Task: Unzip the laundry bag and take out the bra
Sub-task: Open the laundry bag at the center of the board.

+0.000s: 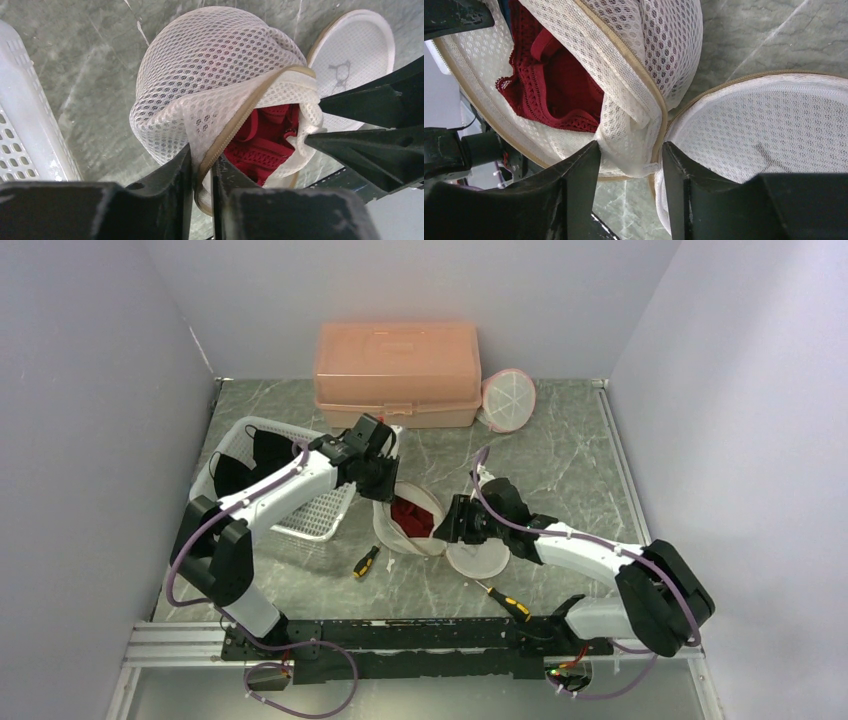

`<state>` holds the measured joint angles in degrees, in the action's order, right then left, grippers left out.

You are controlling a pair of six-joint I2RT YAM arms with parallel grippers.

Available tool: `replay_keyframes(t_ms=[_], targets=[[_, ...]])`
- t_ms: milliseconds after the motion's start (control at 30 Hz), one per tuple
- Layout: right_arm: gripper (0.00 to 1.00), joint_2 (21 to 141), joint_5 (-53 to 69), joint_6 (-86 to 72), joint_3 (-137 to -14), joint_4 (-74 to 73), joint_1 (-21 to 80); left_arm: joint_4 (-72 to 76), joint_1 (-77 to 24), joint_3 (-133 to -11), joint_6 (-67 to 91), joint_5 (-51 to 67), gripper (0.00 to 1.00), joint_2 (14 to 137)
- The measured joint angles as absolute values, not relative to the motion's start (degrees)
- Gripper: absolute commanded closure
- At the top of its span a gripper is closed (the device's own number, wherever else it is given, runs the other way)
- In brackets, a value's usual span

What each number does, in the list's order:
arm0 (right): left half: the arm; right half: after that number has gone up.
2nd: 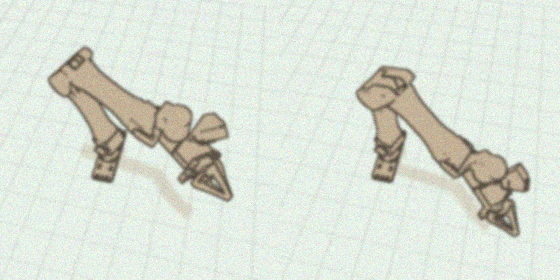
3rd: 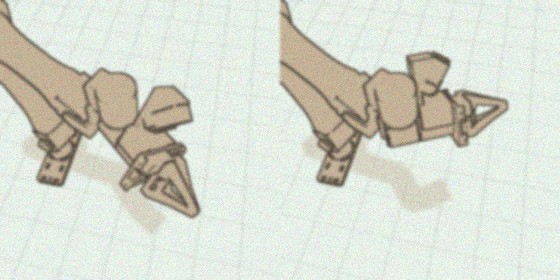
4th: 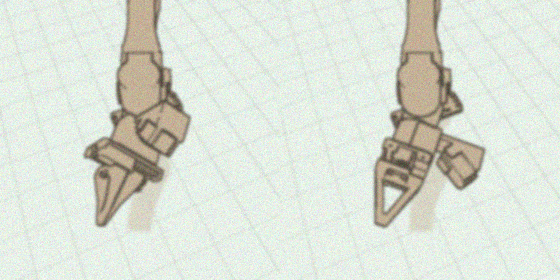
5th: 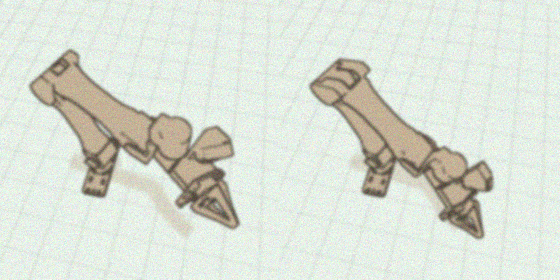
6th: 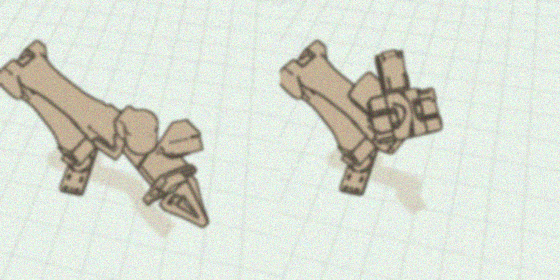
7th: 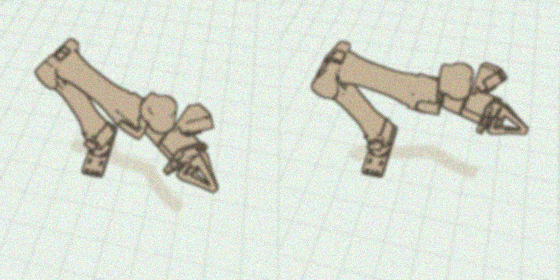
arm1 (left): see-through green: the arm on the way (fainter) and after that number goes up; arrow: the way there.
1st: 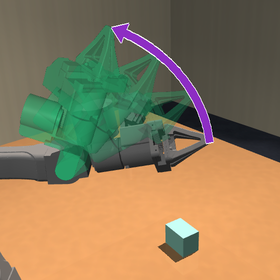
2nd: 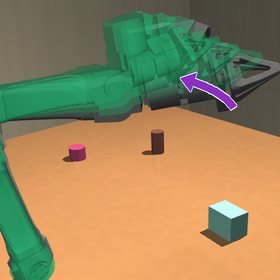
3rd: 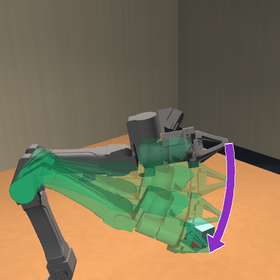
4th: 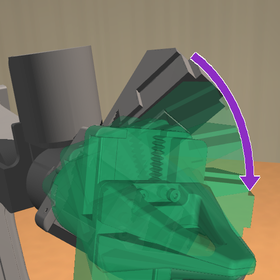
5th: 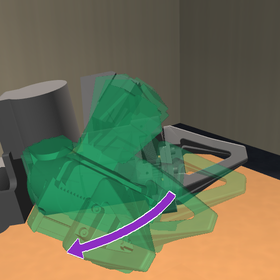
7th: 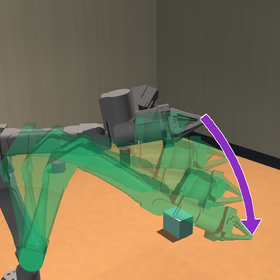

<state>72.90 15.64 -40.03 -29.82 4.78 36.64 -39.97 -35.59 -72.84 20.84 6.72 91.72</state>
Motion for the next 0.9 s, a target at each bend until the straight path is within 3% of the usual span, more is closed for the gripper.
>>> replay_keyframes(t_ms=[133,267,533,733,900], targets=[[0.73,73.71,15.64,-40.18,-29.76,6.15,36.69,-39.57,-35.59,-71.92,21.61,6.76,0.95,91.53],[1.0,73.76,15.55,-39.86,-29.71,7.11,36.69,-38.96,-35.59,-70.48,22.28,6.74,0.97,90.41],[1.0,70.43,11.38,-34.92,-32.84,0.23,36.75,-34.96,-35.59,-66.59,25.36,7.4,0.97,84.49],[1.0,62.61,1.19,-27.4,-47.88,-15.27,36.8,-27.38,-35.62,-60.1,31.05,8.6,0.97,74.85],[1.0,61.47,-3.64,-23.29,-57.49,-18.15,37.56,-18.17,-36.64,-56.99,35.31,8.08,0.97,69.47]])
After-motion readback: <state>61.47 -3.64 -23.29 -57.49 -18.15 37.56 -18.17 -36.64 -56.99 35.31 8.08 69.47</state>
